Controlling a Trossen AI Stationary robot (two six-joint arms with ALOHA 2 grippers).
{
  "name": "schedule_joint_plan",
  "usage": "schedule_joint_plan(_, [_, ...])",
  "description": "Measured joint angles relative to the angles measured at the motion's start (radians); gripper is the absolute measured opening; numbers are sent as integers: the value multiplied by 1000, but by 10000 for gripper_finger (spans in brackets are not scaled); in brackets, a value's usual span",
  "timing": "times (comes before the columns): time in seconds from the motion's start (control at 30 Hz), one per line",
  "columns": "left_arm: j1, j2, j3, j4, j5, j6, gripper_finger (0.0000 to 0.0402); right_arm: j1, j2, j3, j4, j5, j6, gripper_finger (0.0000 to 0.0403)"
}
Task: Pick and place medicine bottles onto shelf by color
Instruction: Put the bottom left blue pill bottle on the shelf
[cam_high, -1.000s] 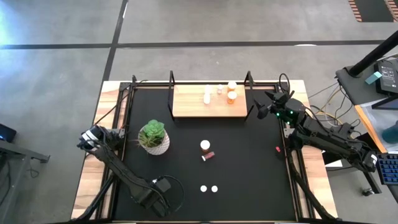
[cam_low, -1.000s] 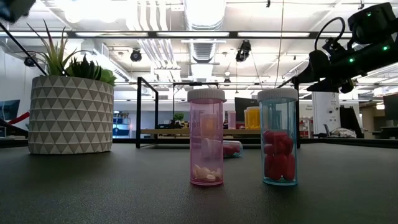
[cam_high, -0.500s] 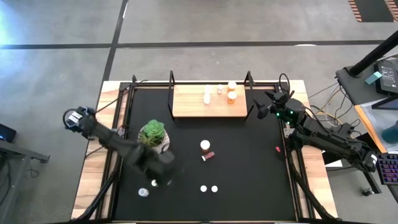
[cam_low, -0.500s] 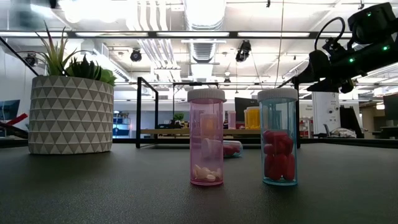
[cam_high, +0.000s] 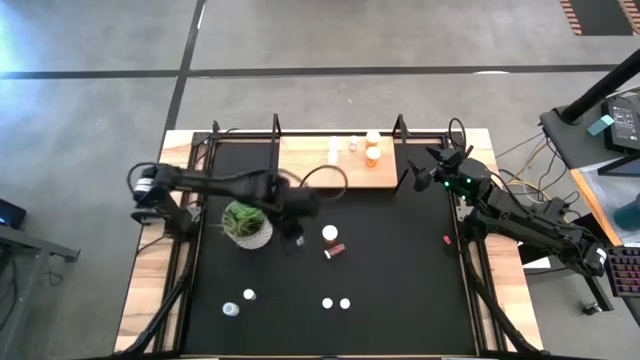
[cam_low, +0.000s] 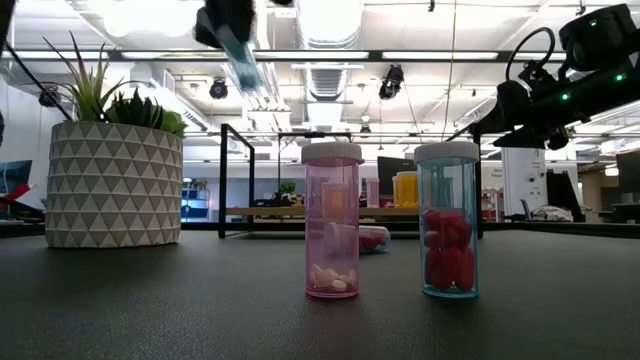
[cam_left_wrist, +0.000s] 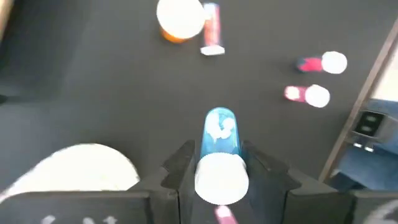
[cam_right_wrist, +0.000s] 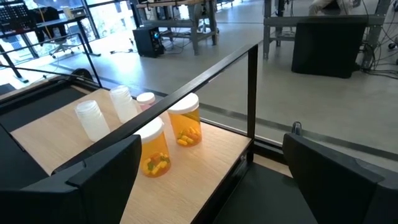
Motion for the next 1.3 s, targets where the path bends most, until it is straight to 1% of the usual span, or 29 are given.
schedule_joint_plan(0.27, [165, 197, 233, -246, -2, 224, 94, 0, 0, 0, 0, 0, 0, 380])
schedule_joint_plan(0.37, [213, 255, 302, -280, -34, 323, 94, 0, 0, 0, 0, 0, 0, 380])
schedule_joint_plan(0.47, [258, 295, 344, -284, -40, 398, 94, 0, 0, 0, 0, 0, 0, 380])
schedule_joint_plan(0.6, [311, 336, 360, -278, -70, 513, 94, 0, 0, 0, 0, 0, 0, 380])
schedule_joint_plan(0.7, [344, 363, 360, -261, -134, 562, 94, 0, 0, 0, 0, 0, 0, 380])
schedule_joint_plan(0.77, [367, 377, 358, -256, -155, 590, 94, 0, 0, 0, 0, 0, 0, 380])
schedule_joint_plan(0.87, [399, 399, 356, -247, -161, 652, 94, 0, 0, 0, 0, 0, 0, 380])
schedule_joint_plan(0.97, [429, 415, 355, -247, -167, 747, 94, 0, 0, 0, 0, 0, 0, 380])
schedule_joint_plan(1.07, [460, 426, 357, -235, -198, 852, 94, 0, 0, 0, 0, 0, 0, 380])
schedule_joint_plan(1.2, [504, 437, 354, -182, -253, 992, 94, 0, 0, 0, 0, 0, 0, 380])
schedule_joint_plan(1.3, [537, 437, 352, -139, -268, 1108, 94, 0, 0, 0, 0, 0, 0, 380])
